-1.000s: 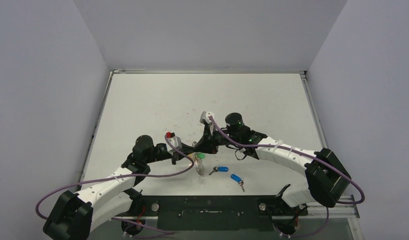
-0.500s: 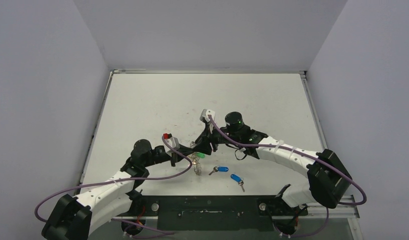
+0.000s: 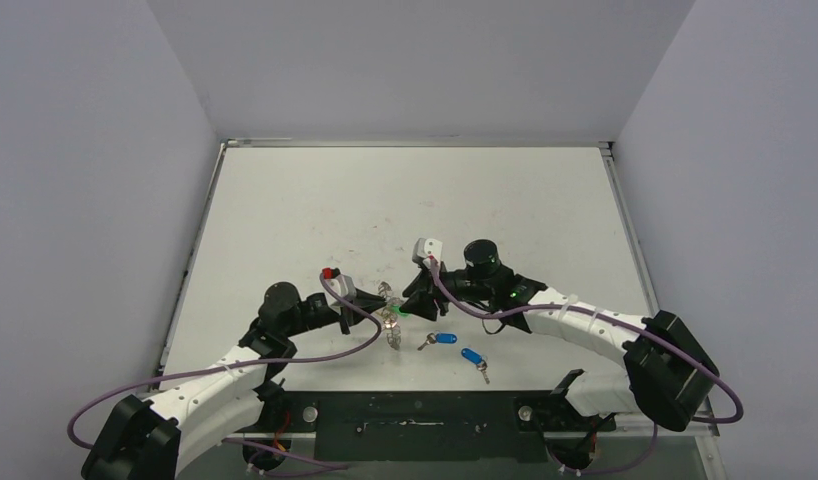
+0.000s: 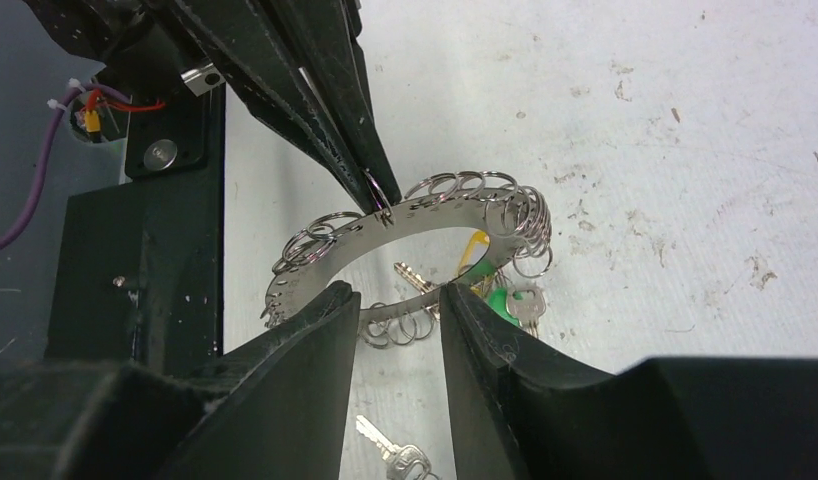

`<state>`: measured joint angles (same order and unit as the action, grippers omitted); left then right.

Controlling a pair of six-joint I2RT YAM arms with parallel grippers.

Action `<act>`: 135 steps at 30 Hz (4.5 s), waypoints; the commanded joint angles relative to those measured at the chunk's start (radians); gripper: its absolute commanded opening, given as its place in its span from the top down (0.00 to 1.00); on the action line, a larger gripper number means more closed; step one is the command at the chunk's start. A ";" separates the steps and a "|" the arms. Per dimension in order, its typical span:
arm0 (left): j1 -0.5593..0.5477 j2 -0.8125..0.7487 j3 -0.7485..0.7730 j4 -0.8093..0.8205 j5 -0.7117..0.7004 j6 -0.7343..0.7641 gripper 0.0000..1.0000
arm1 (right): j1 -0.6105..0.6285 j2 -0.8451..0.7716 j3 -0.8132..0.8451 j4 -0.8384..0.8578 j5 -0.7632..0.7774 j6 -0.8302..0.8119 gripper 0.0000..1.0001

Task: Put the keys on the keyring

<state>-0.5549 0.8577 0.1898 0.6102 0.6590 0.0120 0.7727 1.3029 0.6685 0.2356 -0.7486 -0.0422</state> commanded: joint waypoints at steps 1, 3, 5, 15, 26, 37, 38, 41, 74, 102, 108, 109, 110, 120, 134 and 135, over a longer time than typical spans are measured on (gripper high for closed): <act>-0.002 -0.016 0.008 0.086 0.013 -0.006 1.00 | -0.004 0.003 -0.016 0.185 -0.074 -0.041 0.64; -0.002 -0.016 0.008 0.090 0.024 -0.006 1.00 | -0.004 0.027 -0.030 0.272 -0.100 -0.007 0.65; -0.002 -0.015 0.010 0.093 0.034 -0.007 1.00 | -0.004 0.047 -0.035 0.341 -0.115 0.024 0.65; -0.002 -0.031 0.020 0.074 0.044 0.005 1.00 | 0.005 0.103 0.003 0.352 -0.155 0.005 0.73; -0.002 -0.019 0.025 0.067 0.044 0.018 1.00 | 0.005 0.121 0.014 0.383 -0.236 0.041 1.00; -0.002 -0.059 0.031 0.020 0.012 0.053 0.84 | 0.004 0.086 0.076 0.168 -0.171 0.006 1.00; -0.002 -0.065 0.030 0.018 0.004 0.056 0.82 | 0.004 0.083 0.078 0.155 -0.169 0.000 1.00; -0.002 -0.077 0.030 0.010 -0.005 0.064 0.82 | 0.004 0.078 0.076 0.145 -0.162 -0.003 1.00; -0.002 0.028 0.078 -0.023 0.086 0.070 1.00 | 0.009 0.079 0.073 0.165 -0.151 0.040 0.97; -0.002 -0.122 -0.004 -0.056 -0.007 0.032 1.00 | -0.047 -0.464 -0.105 -0.389 0.716 0.443 0.00; -0.002 -0.124 -0.001 -0.058 -0.013 0.026 1.00 | -0.047 -0.373 -0.110 -0.570 0.765 0.550 0.00; -0.002 -0.124 -0.001 -0.059 -0.013 0.024 1.00 | -0.047 -0.352 -0.114 -0.563 0.729 0.562 0.01; -0.002 -0.124 -0.001 -0.060 -0.013 0.022 1.00 | -0.047 -0.333 -0.125 -0.548 0.694 0.571 0.03; -0.002 -0.157 -0.013 -0.067 -0.015 -0.001 1.00 | -0.049 -0.135 -0.171 -0.320 0.511 0.710 0.28; -0.004 -0.197 -0.016 -0.102 -0.010 -0.005 1.00 | -0.050 0.048 -0.132 -0.244 0.415 0.731 0.71; -0.004 -0.198 -0.015 -0.102 -0.010 -0.004 1.00 | -0.050 0.047 -0.135 -0.243 0.414 0.733 0.71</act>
<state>-0.5552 0.6781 0.1722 0.4801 0.6510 0.0120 0.7269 1.3468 0.5091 -0.0666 -0.3054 0.6712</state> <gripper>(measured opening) 0.013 0.299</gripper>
